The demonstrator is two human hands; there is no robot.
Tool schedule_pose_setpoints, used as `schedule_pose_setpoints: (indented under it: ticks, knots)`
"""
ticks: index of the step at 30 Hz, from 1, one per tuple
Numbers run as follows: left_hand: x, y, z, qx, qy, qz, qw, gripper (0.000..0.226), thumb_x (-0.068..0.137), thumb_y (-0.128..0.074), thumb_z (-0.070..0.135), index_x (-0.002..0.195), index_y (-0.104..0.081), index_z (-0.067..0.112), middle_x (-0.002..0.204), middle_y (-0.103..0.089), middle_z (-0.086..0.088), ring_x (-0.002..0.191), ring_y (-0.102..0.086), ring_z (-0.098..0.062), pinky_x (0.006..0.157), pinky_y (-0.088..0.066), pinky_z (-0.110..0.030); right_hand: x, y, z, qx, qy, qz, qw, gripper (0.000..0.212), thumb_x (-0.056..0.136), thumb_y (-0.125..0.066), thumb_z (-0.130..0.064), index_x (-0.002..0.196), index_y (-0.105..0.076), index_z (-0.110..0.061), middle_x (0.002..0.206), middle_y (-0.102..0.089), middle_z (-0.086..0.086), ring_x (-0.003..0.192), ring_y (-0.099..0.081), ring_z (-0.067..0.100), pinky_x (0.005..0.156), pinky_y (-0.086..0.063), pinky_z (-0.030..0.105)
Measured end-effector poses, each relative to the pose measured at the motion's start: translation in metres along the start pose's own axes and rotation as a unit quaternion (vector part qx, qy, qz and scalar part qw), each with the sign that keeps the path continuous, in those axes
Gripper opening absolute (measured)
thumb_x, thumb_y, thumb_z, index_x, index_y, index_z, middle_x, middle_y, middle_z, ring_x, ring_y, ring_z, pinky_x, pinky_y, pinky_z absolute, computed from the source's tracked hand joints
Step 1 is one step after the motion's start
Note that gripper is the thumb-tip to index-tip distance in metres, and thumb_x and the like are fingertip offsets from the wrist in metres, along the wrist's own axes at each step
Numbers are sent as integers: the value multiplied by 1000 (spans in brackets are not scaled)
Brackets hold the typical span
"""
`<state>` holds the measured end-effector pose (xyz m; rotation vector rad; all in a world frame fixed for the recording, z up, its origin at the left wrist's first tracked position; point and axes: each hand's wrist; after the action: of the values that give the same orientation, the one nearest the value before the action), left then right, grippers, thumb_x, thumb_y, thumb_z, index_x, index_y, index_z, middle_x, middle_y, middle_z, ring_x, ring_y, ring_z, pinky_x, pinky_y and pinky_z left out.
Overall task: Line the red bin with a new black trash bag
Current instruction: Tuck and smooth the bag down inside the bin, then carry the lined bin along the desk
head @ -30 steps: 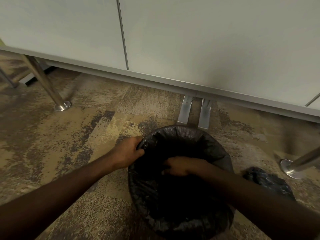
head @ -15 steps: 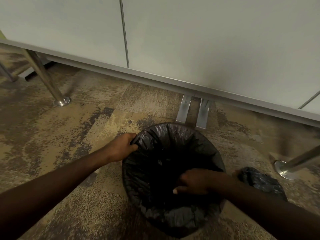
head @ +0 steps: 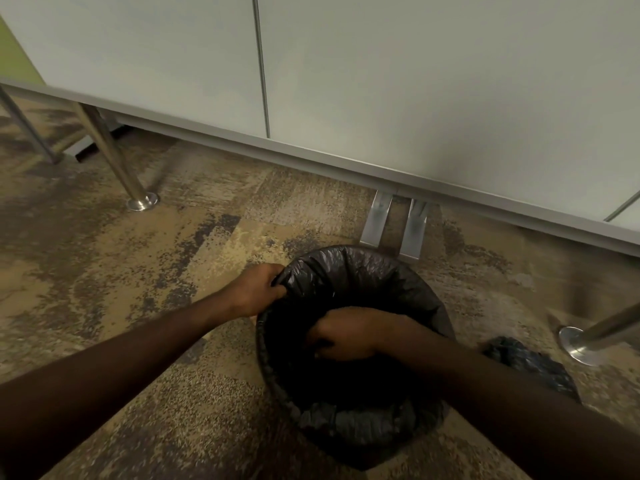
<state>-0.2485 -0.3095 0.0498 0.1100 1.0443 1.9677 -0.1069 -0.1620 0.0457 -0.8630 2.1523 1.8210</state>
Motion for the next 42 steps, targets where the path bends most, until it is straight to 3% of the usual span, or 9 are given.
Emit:
schedule_pose_setpoints:
  ticks: [5, 10, 17, 20, 23, 26, 30, 35, 42]
  knots:
    - [-18, 3, 10, -27, 35, 8, 999, 24, 95, -54, 8, 115, -64, 0, 108, -72, -22, 98, -70, -35, 87, -56, -47, -79, 11, 42, 131, -106, 174, 970, 32, 95, -53, -24, 123, -69, -28, 125, -69, -10, 115, -62, 10, 100, -48, 30]
    - [-43, 30, 31, -32, 57, 32, 997, 28, 96, -53, 9, 121, -63, 4, 110, -71, -20, 98, -69, -36, 85, -56, -47, -137, 27, 39, 178, -309, 365, 860, 26, 90, -62, -19, 114, -73, -21, 112, -74, 1, 102, -66, 23, 80, -43, 25]
    - [-97, 107, 81, -76, 127, 92, 985, 25, 95, -52, 7, 113, -65, -1, 110, -71, -21, 97, -68, -36, 85, -58, -48, -191, 75, -8, 378, -409, 276, 783, 16, 87, -70, -35, 90, -74, -20, 81, -73, -1, 64, -63, 10, 56, -49, 27]
    - [-129, 147, 109, -113, 151, 116, 975, 27, 95, -52, 8, 117, -66, 1, 114, -71, -19, 100, -68, -35, 90, -57, -50, -208, 112, -30, 439, -420, 299, 736, 28, 86, -73, -36, 74, -70, -11, 68, -69, 12, 63, -67, 28, 56, -54, 40]
    - [-163, 188, 132, -149, 171, 134, 965, 28, 94, -53, 8, 118, -66, 3, 115, -71, -17, 102, -68, -34, 92, -57, -51, -220, 163, -49, 467, -422, 323, 707, 30, 86, -74, -27, 77, -70, 1, 73, -69, 24, 69, -69, 40, 62, -59, 50]
    - [-200, 230, 147, -171, 189, 147, 956, 27, 93, -53, 8, 116, -65, 3, 112, -72, -19, 100, -69, -35, 89, -57, -53, -225, 214, -70, 495, -418, 310, 695, 22, 86, -73, -20, 85, -73, 2, 82, -72, 23, 76, -71, 39, 69, -61, 52]
    - [-256, 284, 154, -220, 227, 175, 932, 27, 93, -53, 10, 117, -64, 7, 109, -72, -17, 98, -70, -35, 87, -58, -56, -223, 279, -110, 490, -397, 287, 721, 10, 86, -72, -16, 82, -74, -7, 73, -72, 7, 61, -67, 17, 43, -53, 22]
    - [-321, 353, 131, -255, 276, 210, 902, 31, 94, -53, 11, 124, -63, 7, 114, -72, -17, 102, -70, -35, 87, -59, -55, -186, 359, -168, 478, -353, 248, 765, 4, 86, -71, -12, 85, -72, -8, 79, -70, 16, 67, -65, 25, 60, -52, 32]
    - [-376, 441, 60, -279, 307, 244, 877, 32, 95, -53, 13, 125, -63, 8, 113, -72, -18, 99, -70, -35, 82, -61, -55, -99, 436, -246, 434, -316, 218, 815, 15, 84, -72, -12, 80, -74, 2, 73, -71, 19, 57, -64, 22, 49, -46, 25]
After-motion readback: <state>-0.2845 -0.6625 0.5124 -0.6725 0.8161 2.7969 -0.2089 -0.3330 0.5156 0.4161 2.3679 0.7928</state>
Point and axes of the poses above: each hand's wrist, its own x-axis towards the middle knuckle, its own y-axis out of the back of the hand, z = x × y
